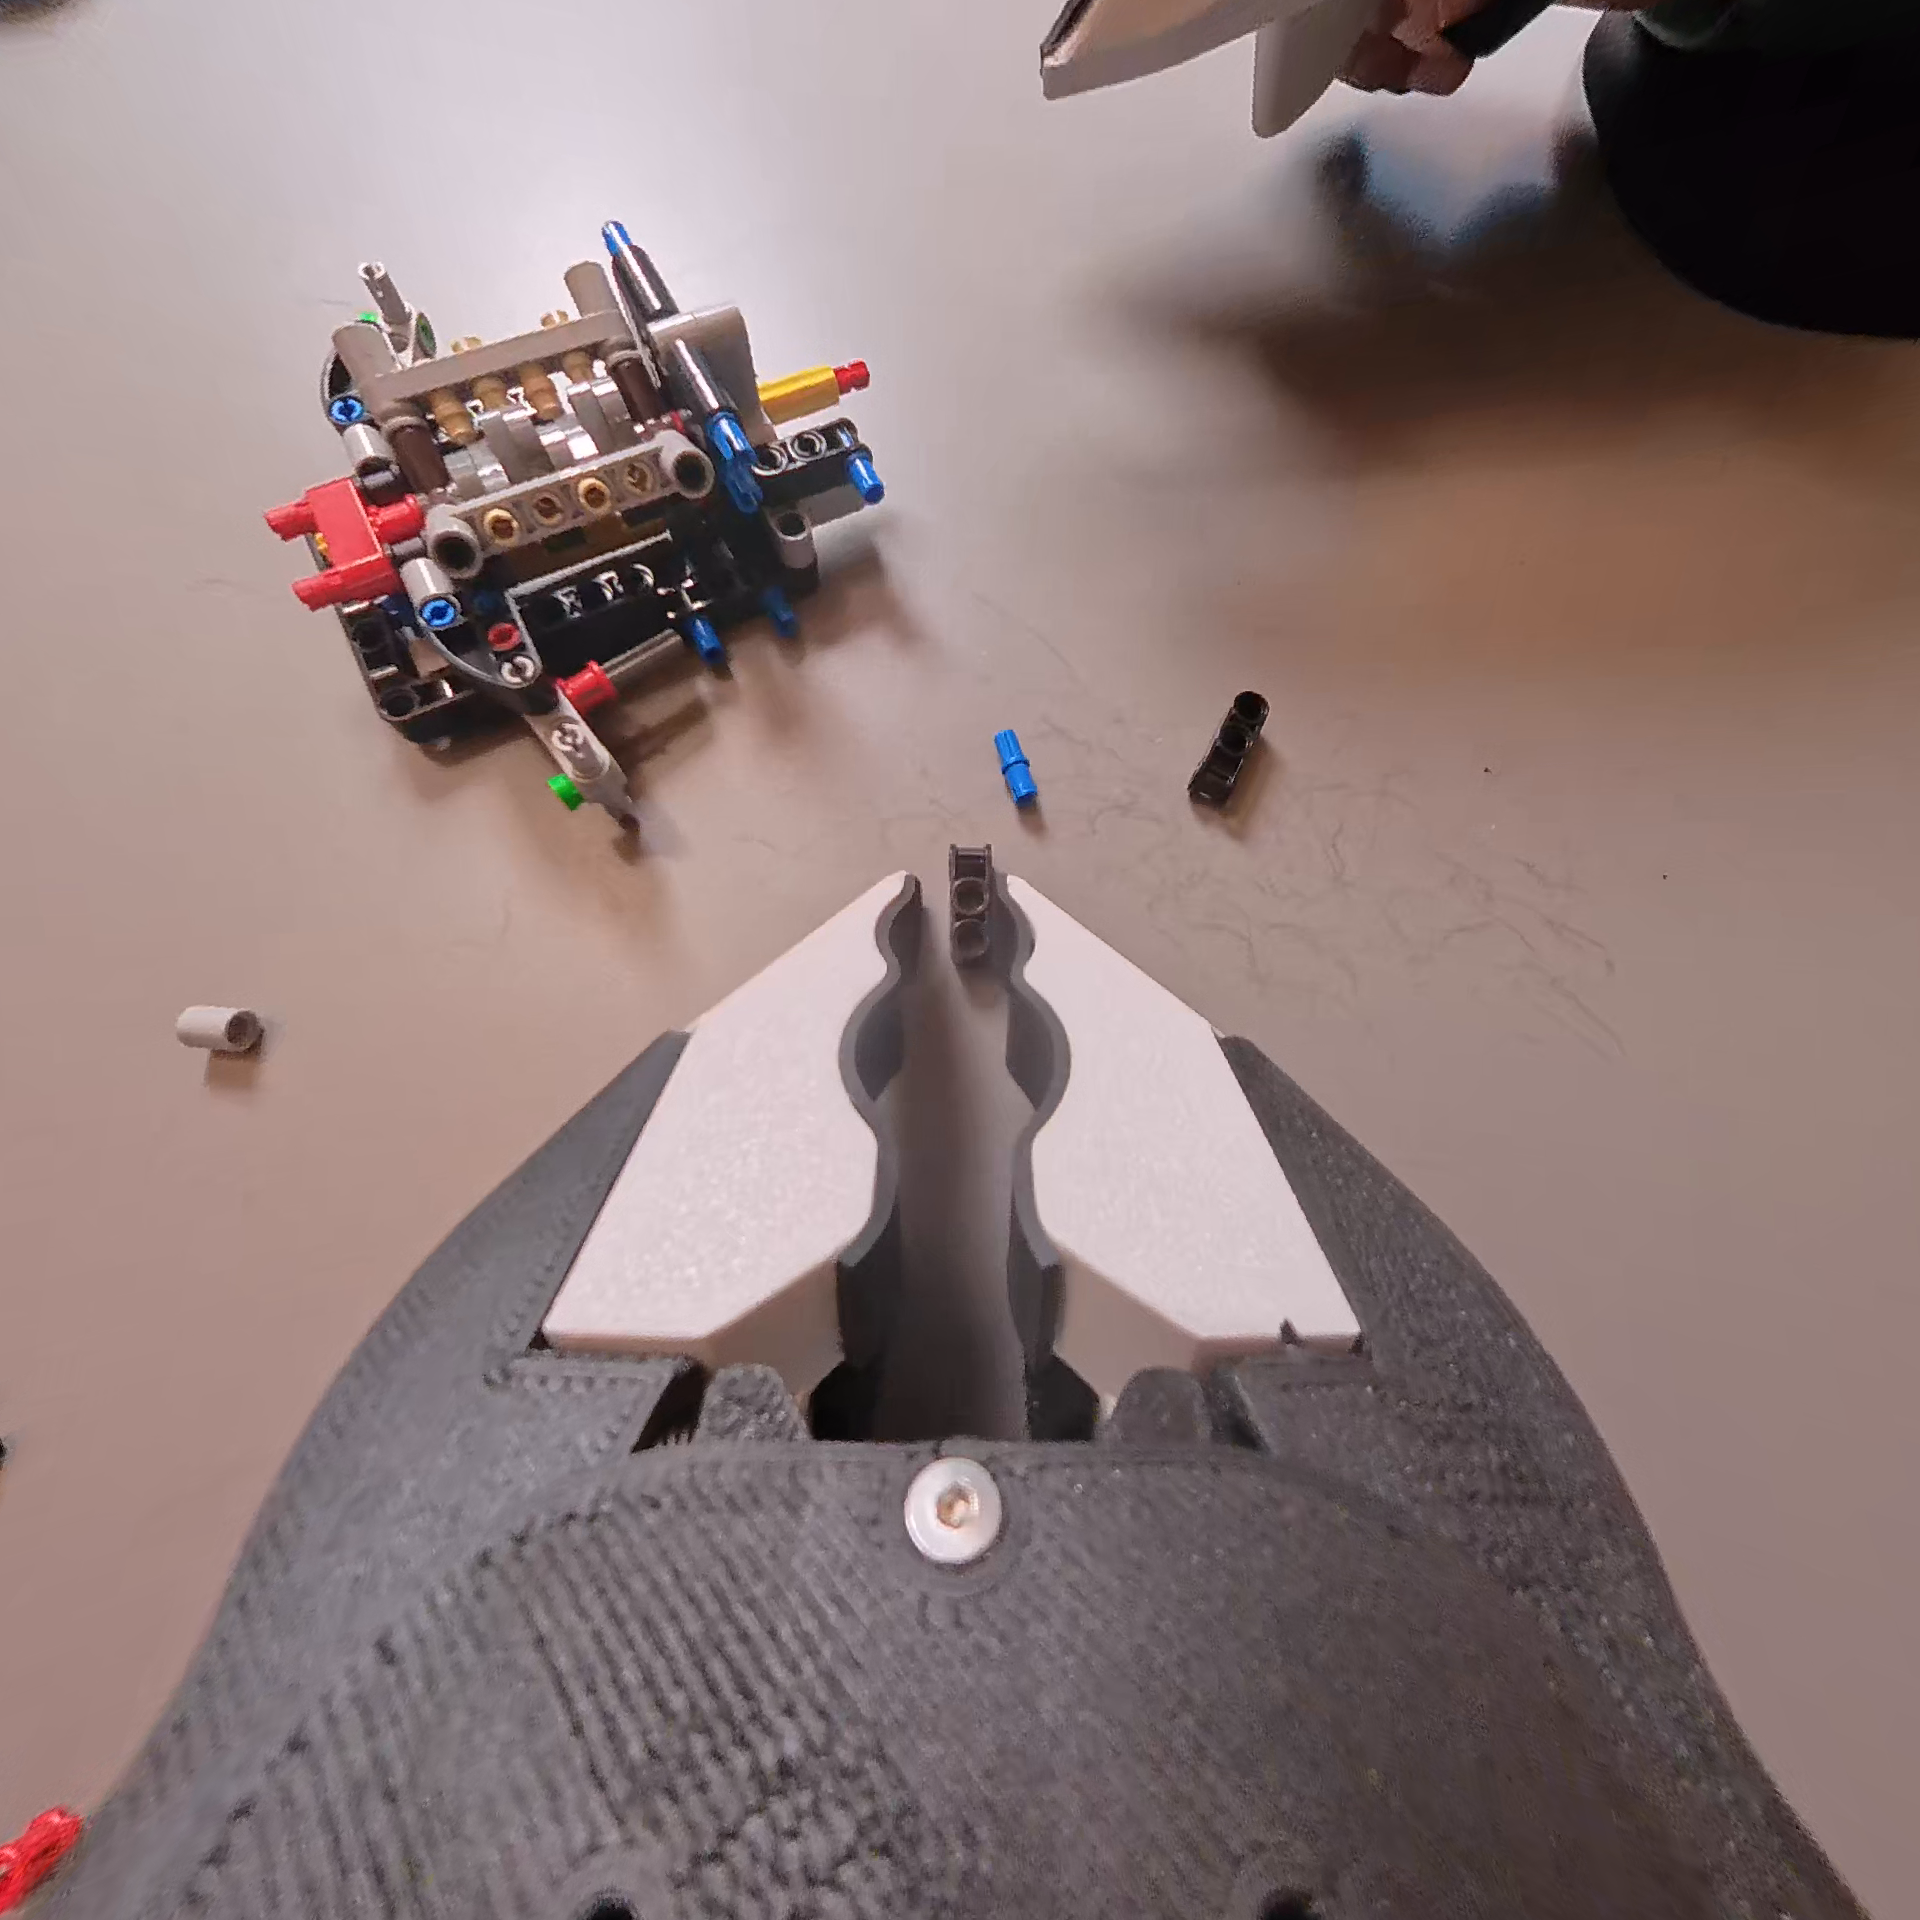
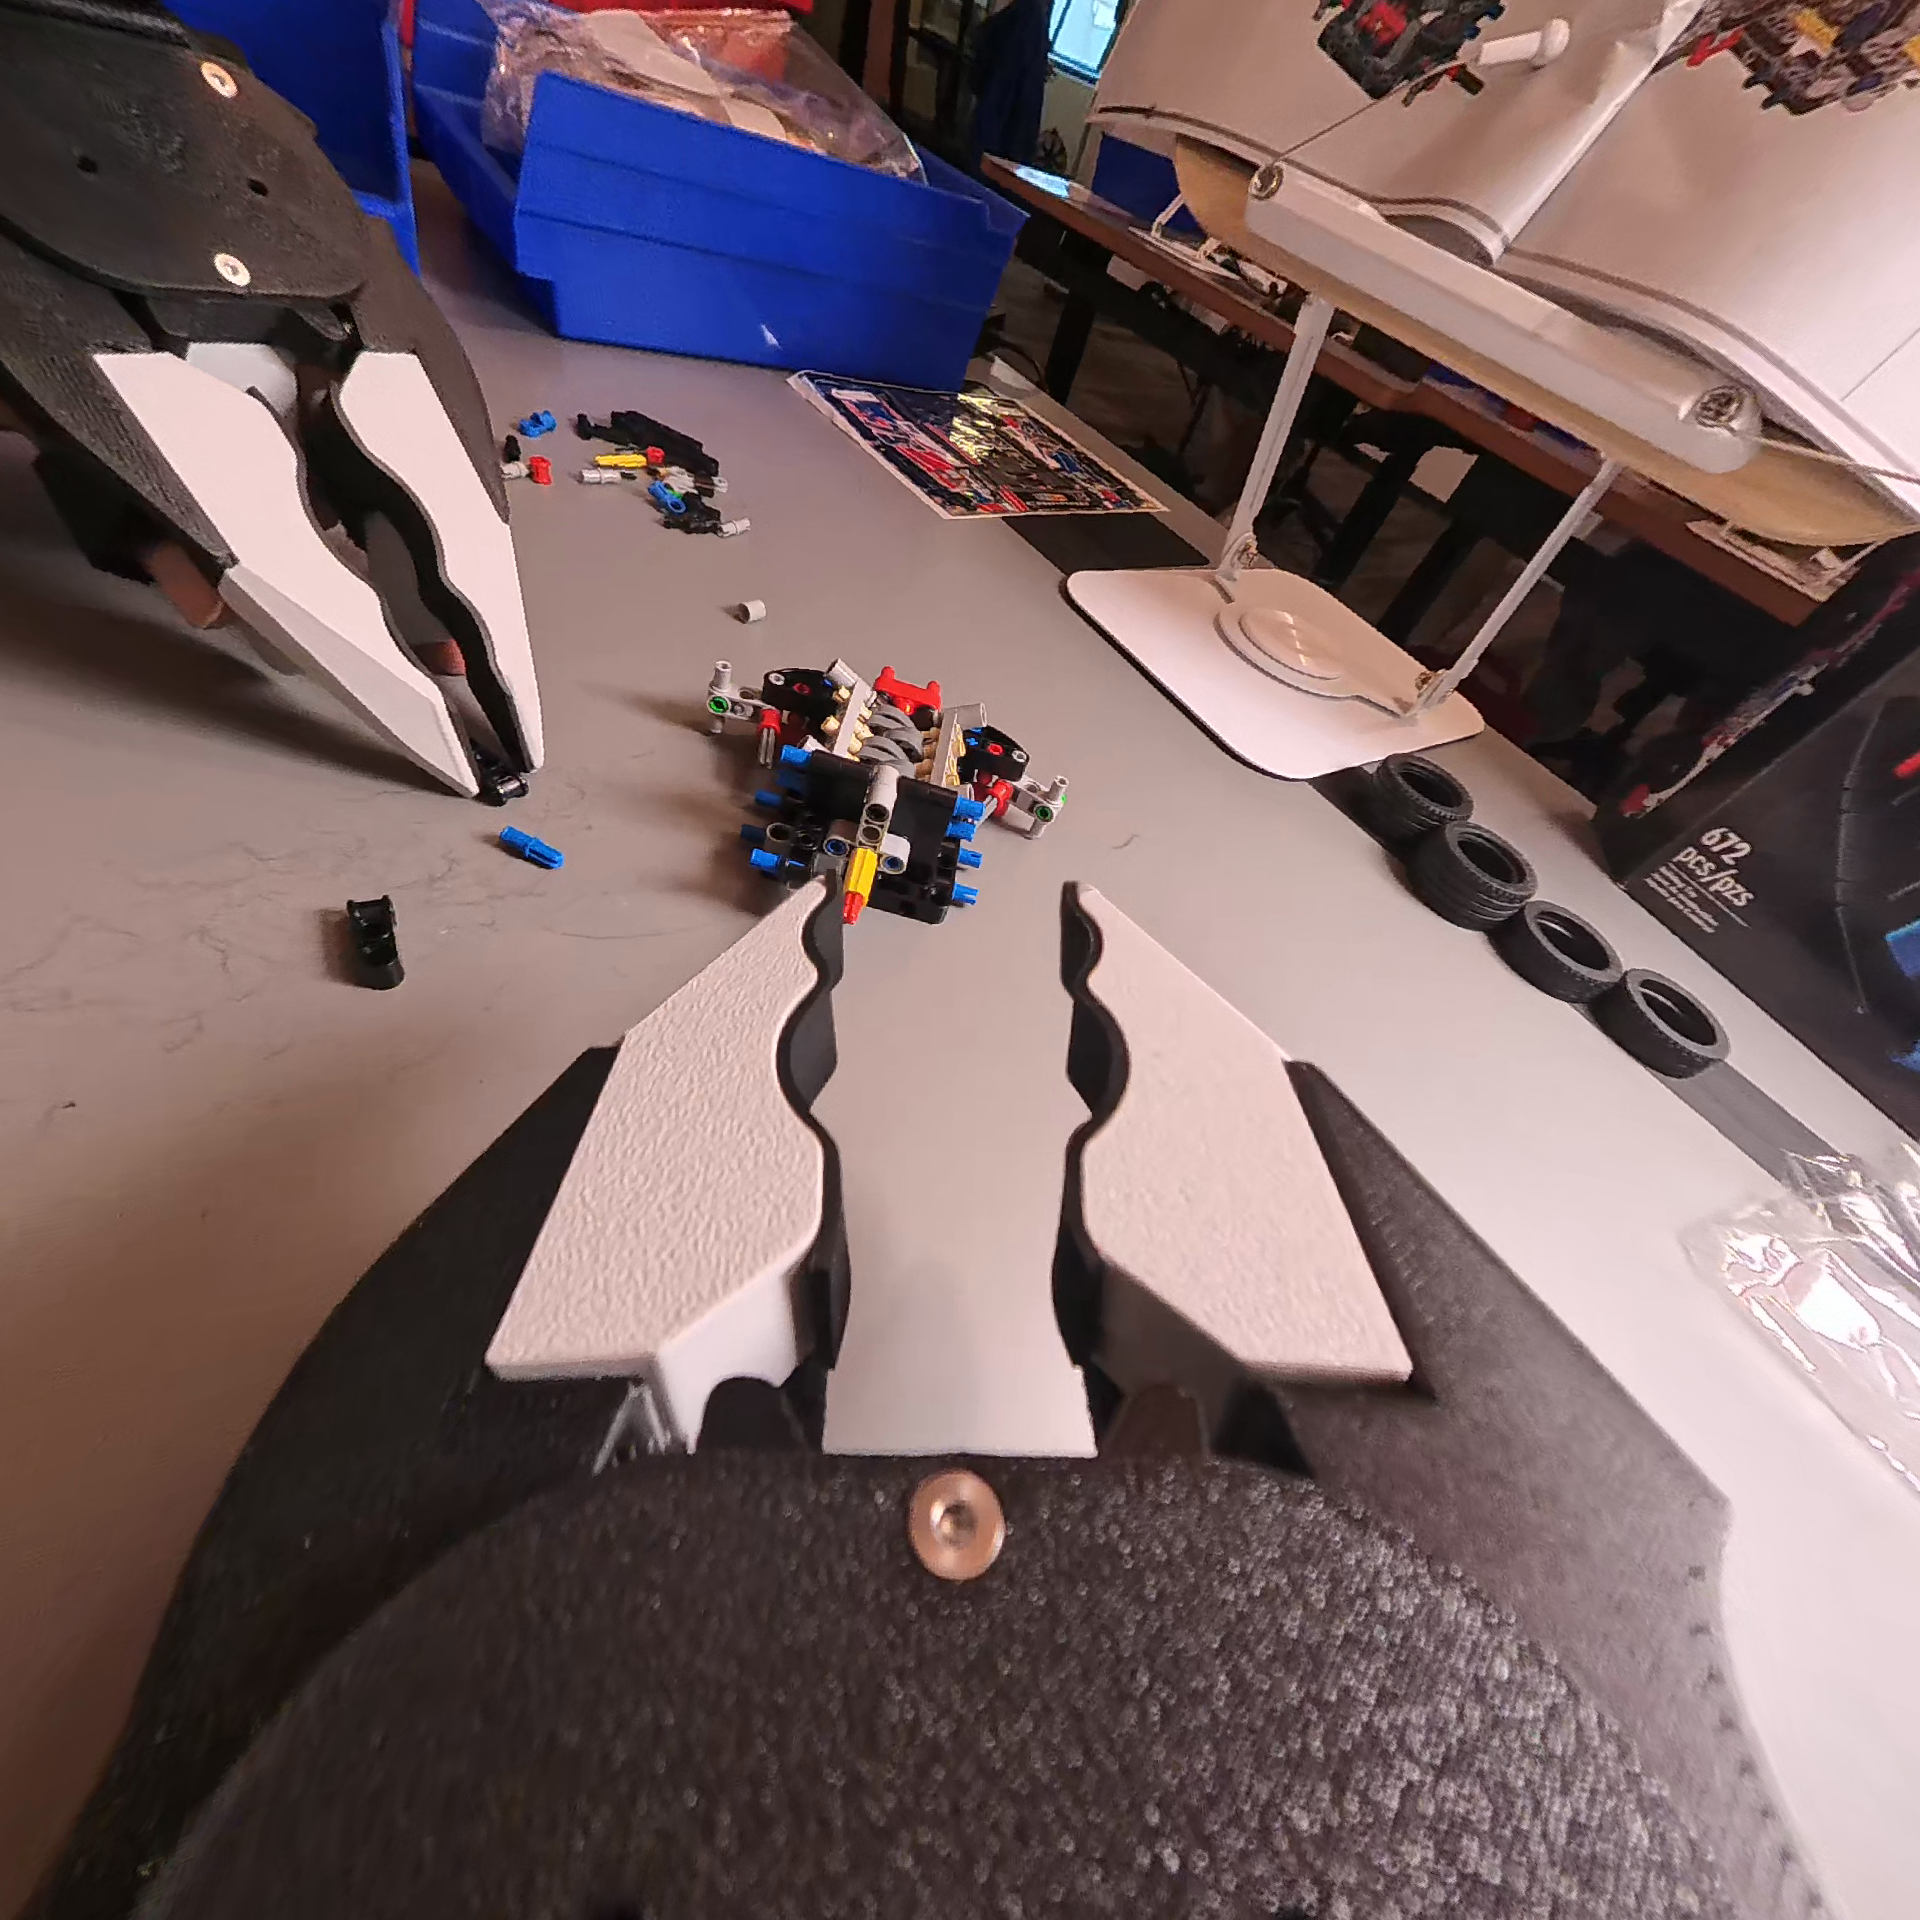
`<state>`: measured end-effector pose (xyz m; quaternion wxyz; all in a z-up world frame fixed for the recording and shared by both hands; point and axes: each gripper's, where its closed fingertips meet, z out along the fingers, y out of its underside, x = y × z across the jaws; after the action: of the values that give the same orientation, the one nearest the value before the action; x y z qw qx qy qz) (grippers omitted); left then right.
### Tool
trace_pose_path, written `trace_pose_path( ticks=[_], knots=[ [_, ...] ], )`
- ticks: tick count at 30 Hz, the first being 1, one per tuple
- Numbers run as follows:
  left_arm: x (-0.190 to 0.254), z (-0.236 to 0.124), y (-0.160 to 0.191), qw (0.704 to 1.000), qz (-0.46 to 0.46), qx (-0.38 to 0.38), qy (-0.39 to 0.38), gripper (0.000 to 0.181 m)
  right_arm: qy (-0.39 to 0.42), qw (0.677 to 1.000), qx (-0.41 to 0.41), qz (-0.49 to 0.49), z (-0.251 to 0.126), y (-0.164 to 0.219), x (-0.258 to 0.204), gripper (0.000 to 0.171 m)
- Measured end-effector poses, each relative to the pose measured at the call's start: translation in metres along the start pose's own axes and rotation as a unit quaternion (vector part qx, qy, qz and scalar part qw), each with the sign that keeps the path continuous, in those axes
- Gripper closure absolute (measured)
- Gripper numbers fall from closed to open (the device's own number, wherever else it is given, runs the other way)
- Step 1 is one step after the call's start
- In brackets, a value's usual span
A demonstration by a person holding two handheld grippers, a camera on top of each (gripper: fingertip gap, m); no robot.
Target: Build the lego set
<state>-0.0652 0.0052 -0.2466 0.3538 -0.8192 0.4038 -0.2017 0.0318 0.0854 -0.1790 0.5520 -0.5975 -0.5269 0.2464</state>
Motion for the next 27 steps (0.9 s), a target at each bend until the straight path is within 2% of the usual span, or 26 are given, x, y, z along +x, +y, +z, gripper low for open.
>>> trace_pose_path(
  ticks=[13, 16, 19, 23, 27],
  knots=[
    [0.006, -0.001, 0.0, 1.0, 0.027, -0.005, 0.004, 0.175, -0.012, 1.0, -0.007, 0.001, 0.001, 0.004, -0.004, 0.135],
    [0.014, -0.005, -0.015, 0.999, 0.007, 0.039, 0.03, 0.175, -0.023, 1.0, 0.001, 0.0, 0.001, 0.001, -0.009, 0.135],
    [0.026, -0.014, -0.039, 0.989, -0.046, 0.116, 0.085, 0.175, -0.05, 0.999, 0.014, 0.002, 0.0, -0.005, -0.02, 0.135],
    [0.043, -0.035, -0.078, 0.94, -0.139, 0.242, 0.196, 0.175, -0.134, 0.987, 0.077, 0.042, -0.005, -0.036, -0.054, 0.135],
    [0.037, -0.056, -0.103, 0.85, -0.273, 0.332, 0.306, 0.176, -0.177, 0.977, 0.119, 0.022, -0.009, -0.062, -0.084, 0.133]
  ],
)
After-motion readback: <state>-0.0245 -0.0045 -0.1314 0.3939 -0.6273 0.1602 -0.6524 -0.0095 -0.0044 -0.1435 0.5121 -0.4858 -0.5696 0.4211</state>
